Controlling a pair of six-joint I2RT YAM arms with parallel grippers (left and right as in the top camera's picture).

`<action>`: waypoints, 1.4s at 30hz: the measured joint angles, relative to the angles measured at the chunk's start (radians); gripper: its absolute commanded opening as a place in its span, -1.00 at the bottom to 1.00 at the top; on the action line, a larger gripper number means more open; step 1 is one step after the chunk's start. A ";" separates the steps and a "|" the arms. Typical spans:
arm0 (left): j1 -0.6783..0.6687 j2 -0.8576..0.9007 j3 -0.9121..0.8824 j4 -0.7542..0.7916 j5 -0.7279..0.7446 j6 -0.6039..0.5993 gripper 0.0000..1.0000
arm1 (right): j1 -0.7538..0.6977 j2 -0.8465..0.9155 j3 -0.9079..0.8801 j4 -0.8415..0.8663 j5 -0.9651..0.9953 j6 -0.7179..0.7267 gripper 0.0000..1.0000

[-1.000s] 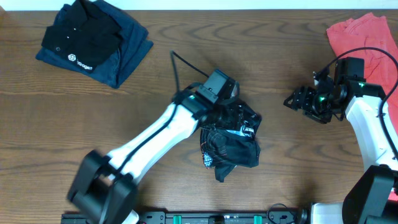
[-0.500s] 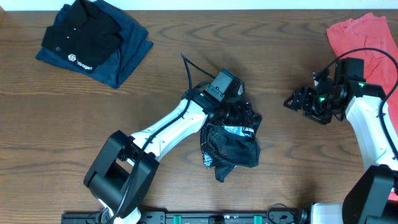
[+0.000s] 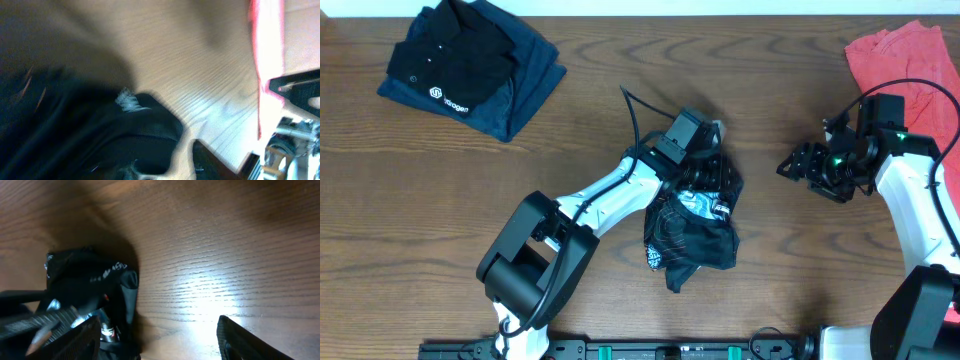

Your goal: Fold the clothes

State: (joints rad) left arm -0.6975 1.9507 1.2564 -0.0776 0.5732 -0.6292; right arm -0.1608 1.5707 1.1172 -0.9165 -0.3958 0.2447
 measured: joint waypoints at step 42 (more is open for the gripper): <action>0.023 -0.343 0.067 -0.335 -0.177 -0.117 0.15 | 0.000 0.000 0.000 -0.027 0.007 -0.004 0.44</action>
State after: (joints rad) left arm -0.6750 1.6081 1.3235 -0.4129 0.3965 -0.7464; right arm -0.1608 1.5707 1.1172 -0.9436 -0.3885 0.2405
